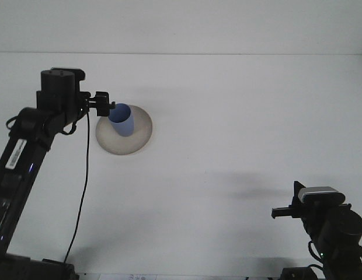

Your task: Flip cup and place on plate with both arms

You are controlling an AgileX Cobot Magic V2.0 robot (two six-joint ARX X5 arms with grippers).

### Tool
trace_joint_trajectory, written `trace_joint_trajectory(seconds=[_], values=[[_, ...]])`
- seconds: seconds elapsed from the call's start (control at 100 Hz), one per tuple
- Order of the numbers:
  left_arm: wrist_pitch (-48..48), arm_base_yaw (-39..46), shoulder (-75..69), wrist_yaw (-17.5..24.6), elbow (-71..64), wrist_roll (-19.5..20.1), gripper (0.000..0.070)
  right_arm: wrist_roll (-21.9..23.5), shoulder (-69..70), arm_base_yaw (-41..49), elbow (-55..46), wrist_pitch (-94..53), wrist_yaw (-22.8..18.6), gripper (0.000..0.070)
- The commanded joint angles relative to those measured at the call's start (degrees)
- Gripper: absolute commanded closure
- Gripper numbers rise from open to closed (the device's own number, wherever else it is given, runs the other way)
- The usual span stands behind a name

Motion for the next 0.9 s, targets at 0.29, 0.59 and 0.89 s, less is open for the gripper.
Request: trace_joint_trajectory(seconds=[0.29,0.59,0.89], values=[[15.58,-2.67,-34.18,-0.22,-33.88,-2.38,0.0369,0.55,0.15,0.00,0.39,0.55,0.04,0.0700],[15.98,-2.64,-53.96,-3.52,-51.19,-2.38,0.0687,0.55,0.15,0.02,0.39,0.98,0.00,0.0700],[15.96,-2.64,-58.23,-5.33,-54.18,-4.02,0.0689,0.55,0.15,0.02,0.39,0.98,0.00,0.0700]])
